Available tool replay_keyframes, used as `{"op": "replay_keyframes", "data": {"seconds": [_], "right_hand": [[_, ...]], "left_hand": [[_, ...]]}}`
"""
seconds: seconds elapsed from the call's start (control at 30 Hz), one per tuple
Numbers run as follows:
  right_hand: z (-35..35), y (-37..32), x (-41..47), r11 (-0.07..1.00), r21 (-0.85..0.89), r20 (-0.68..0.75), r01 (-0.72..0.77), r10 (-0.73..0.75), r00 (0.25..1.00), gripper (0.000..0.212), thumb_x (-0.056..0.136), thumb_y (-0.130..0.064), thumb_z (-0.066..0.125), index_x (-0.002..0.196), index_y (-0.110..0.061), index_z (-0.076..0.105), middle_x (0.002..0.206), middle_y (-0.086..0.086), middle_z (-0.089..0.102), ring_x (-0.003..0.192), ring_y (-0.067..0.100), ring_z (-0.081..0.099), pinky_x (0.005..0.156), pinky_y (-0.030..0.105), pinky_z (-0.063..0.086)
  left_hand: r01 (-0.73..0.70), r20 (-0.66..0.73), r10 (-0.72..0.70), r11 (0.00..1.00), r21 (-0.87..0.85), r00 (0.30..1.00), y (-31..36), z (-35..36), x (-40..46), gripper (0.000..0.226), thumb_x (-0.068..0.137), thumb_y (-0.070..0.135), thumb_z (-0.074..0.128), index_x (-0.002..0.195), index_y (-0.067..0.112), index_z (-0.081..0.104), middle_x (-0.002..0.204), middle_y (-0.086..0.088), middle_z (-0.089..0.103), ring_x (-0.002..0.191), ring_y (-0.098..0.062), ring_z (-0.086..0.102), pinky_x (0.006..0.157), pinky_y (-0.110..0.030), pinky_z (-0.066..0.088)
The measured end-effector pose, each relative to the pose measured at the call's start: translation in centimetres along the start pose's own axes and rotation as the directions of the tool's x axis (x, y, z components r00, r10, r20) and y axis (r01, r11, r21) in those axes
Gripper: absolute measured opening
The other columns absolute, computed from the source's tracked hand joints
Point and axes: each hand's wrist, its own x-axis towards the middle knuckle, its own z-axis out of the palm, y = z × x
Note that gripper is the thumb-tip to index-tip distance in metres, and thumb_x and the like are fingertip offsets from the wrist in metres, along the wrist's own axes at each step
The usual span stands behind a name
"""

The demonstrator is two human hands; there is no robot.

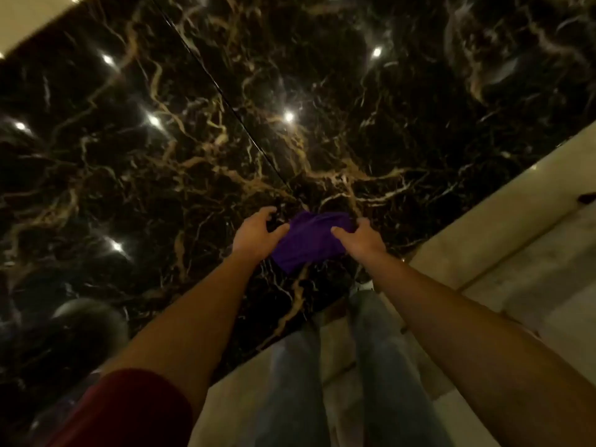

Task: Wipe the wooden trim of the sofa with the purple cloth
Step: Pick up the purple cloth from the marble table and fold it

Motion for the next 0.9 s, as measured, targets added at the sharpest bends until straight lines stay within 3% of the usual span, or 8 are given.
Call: {"op": "replay_keyframes", "data": {"seconds": [0.1, 0.23, 0.4, 0.47, 0.53, 0.67, 0.77, 0.9], "right_hand": [[2.6, 2.3, 0.6, 0.995, -0.034, 0.118, 0.093, -0.088, 0.989, 0.087, 0.096, -0.059, 0.062, 0.163, -0.027, 0.019, 0.161, 0.016, 0.039, 0.142, 0.040, 0.045, 0.114, 0.045, 0.039], [5.5, 4.4, 1.5, 0.969, 0.222, 0.184, 0.112, -0.155, 0.971, 0.086, 0.096, -0.052, 0.067, 0.163, -0.032, 0.019, 0.166, 0.009, 0.033, 0.147, 0.033, 0.038, 0.118, 0.046, 0.036], [4.4, 5.6, 2.5, 0.882, 0.467, 0.266, 0.057, -0.202, 0.943, 0.083, 0.094, -0.049, 0.070, 0.162, -0.035, 0.024, 0.165, 0.006, 0.033, 0.147, 0.030, 0.038, 0.118, 0.047, 0.036], [3.3, 6.6, 3.0, 0.870, 0.490, 0.292, 0.045, -0.212, 0.933, 0.085, 0.093, -0.050, 0.070, 0.162, -0.033, 0.024, 0.165, 0.005, 0.035, 0.146, 0.029, 0.040, 0.117, 0.045, 0.037], [2.4, 7.9, 3.7, 0.876, 0.478, 0.307, 0.061, -0.232, 0.923, 0.088, 0.091, -0.054, 0.069, 0.162, -0.032, 0.024, 0.163, 0.005, 0.037, 0.145, 0.028, 0.042, 0.116, 0.045, 0.038], [1.3, 11.7, 5.1, 0.881, 0.473, 0.329, 0.023, -0.201, 0.923, 0.086, 0.094, -0.054, 0.067, 0.163, -0.028, 0.023, 0.162, 0.008, 0.038, 0.144, 0.031, 0.044, 0.115, 0.044, 0.040], [0.3, 14.5, 5.0, 0.870, 0.493, 0.323, -0.013, -0.169, 0.931, 0.085, 0.097, -0.048, 0.067, 0.163, -0.024, 0.021, 0.164, 0.011, 0.036, 0.145, 0.033, 0.042, 0.120, 0.048, 0.037], [-4.5, 16.9, 2.9, 0.855, 0.504, 0.222, 0.120, -0.263, 0.939, 0.088, 0.094, -0.045, 0.071, 0.163, -0.024, 0.022, 0.167, 0.008, 0.031, 0.150, 0.029, 0.035, 0.121, 0.046, 0.035]], "left_hand": [[-0.016, 0.135, 0.011, 0.999, 0.034, 0.991, 1.0, 3.6, 1.4, 0.082, 0.091, 0.051, 0.074, 0.157, 0.018, 0.039, 0.155, -0.016, 0.047, 0.139, -0.034, 0.050, 0.116, -0.046, 0.043], [-0.085, 0.303, -0.021, 0.939, 0.333, 0.953, 2.0, 7.6, 2.6, 0.089, 0.089, 0.052, 0.074, 0.158, 0.011, 0.033, 0.155, -0.021, 0.045, 0.139, -0.042, 0.047, 0.114, -0.050, 0.043], [0.135, 0.298, -0.252, 0.922, 0.362, 0.921, 3.8, 8.4, 3.6, 0.039, 0.097, 0.030, 0.068, 0.127, 0.005, 0.064, 0.127, -0.020, 0.067, 0.118, -0.036, 0.065, 0.092, -0.042, 0.055], [0.173, 0.267, -0.293, 0.903, 0.394, 0.918, 4.7, 8.7, 3.4, 0.044, 0.096, 0.036, 0.070, 0.129, 0.007, 0.062, 0.131, -0.019, 0.065, 0.120, -0.035, 0.063, 0.093, -0.042, 0.055], [0.218, 0.151, -0.306, 0.879, 0.425, 0.940, 5.3, 9.9, 2.7, 0.072, 0.092, 0.046, 0.075, 0.147, 0.010, 0.046, 0.148, -0.019, 0.048, 0.134, -0.039, 0.051, 0.106, -0.050, 0.051], [0.317, -0.030, -0.318, 0.924, 0.212, 0.948, 5.7, 13.4, 1.4, 0.080, 0.091, 0.032, 0.079, 0.154, 0.013, 0.035, 0.155, -0.020, 0.036, 0.136, -0.044, 0.049, 0.109, -0.054, 0.047], [0.329, 0.048, -0.332, 0.943, 0.059, 0.942, 7.2, 14.9, 0.5, 0.057, 0.094, 0.021, 0.073, 0.145, 0.007, 0.050, 0.140, -0.021, 0.060, 0.127, -0.041, 0.059, 0.105, -0.048, 0.051], [0.235, 0.089, -0.225, 0.964, -0.127, 0.970, 13.6, 16.0, -3.3, 0.039, 0.094, 0.011, 0.071, 0.131, 0.004, 0.064, 0.127, -0.019, 0.070, 0.116, -0.034, 0.067, 0.103, -0.049, 0.055]]}}
